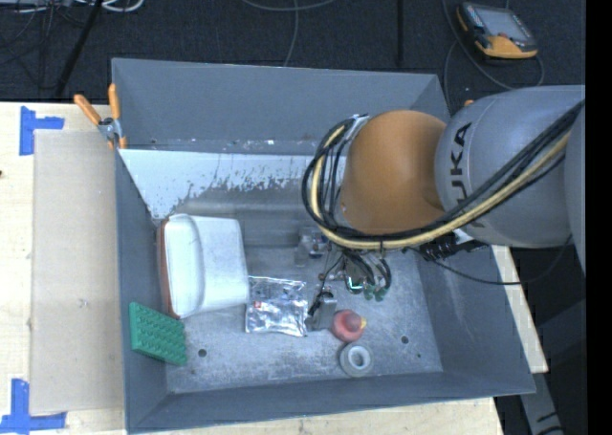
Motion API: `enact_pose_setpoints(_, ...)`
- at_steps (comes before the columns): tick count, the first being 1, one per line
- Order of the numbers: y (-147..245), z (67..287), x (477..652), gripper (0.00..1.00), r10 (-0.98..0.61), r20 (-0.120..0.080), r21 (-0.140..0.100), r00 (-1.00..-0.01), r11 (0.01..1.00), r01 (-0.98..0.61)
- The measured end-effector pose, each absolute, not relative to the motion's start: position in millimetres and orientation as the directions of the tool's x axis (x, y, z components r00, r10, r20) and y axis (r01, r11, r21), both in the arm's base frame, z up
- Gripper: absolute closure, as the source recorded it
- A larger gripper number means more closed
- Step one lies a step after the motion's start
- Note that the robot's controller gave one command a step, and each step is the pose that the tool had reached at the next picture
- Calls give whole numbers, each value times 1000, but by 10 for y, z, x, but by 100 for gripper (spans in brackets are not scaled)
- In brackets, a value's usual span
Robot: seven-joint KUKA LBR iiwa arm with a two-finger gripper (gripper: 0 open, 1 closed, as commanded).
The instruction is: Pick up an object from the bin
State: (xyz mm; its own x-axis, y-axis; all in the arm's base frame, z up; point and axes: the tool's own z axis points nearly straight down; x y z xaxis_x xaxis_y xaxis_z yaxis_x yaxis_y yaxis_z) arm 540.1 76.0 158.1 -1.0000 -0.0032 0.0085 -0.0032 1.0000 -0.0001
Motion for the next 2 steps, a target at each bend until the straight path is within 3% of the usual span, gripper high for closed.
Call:
enact_pose_setpoints(1,914,664,5665,0,10,7,0,-1000,1000,10)
enact_pose_setpoints(2,909,726,5688,100,14,0,1,-1000,1000,14)
